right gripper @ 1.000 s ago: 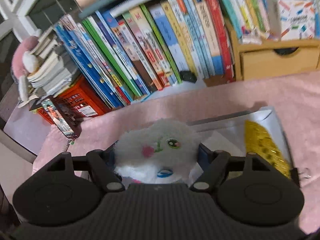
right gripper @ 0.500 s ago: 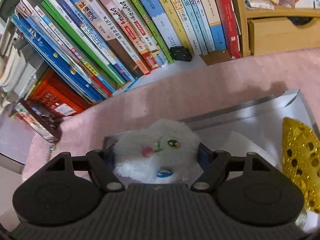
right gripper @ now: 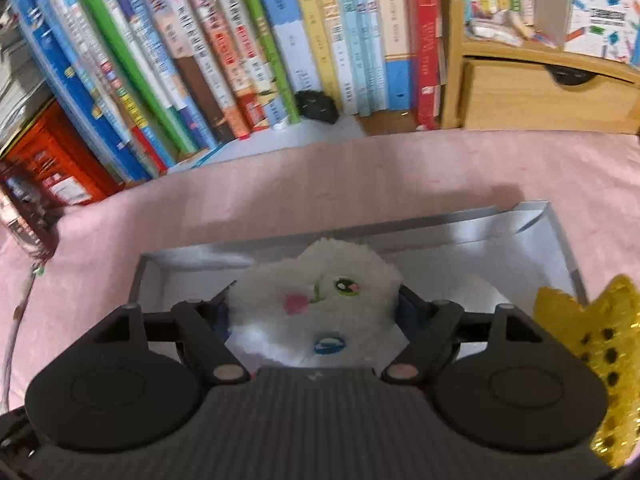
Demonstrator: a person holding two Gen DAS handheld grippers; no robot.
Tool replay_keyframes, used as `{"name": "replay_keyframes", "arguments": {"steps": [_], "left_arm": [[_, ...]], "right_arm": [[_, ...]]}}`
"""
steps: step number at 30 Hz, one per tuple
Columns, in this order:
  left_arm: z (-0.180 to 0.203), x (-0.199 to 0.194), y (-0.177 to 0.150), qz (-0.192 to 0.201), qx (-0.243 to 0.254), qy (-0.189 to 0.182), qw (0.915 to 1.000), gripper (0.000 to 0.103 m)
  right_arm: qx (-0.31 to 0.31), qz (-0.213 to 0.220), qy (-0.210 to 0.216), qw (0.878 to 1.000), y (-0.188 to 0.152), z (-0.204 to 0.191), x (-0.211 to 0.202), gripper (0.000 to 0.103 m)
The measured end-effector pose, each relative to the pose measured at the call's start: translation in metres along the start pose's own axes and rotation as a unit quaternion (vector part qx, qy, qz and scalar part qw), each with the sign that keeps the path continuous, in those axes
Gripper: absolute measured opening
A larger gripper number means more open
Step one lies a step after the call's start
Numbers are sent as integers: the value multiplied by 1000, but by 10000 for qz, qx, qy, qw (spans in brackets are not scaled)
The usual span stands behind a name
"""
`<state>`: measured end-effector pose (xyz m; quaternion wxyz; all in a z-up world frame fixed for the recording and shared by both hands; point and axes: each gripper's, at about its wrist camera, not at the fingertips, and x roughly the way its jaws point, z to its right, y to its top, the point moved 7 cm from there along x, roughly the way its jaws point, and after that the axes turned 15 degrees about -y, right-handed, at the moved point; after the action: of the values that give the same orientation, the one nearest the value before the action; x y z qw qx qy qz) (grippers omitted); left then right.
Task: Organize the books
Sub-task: 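Lower the grey fabric into the tray and open the left tool while the right releases the plush ball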
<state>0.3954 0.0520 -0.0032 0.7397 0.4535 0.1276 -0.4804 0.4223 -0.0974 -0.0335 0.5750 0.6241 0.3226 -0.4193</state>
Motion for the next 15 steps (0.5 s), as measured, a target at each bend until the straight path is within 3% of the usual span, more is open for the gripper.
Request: {"name": "replay_keyframes", "arguments": {"steps": [9,15], "left_arm": [[-4,-7,-2,64,-35,27,10000,68],[2,-16,-6,103,83,96,9999,72]], "right_arm": [[-98,-64,295,9995,-5,-8,-5,94],[33,-42,410,9991,-7,-3,-15,97]]}}
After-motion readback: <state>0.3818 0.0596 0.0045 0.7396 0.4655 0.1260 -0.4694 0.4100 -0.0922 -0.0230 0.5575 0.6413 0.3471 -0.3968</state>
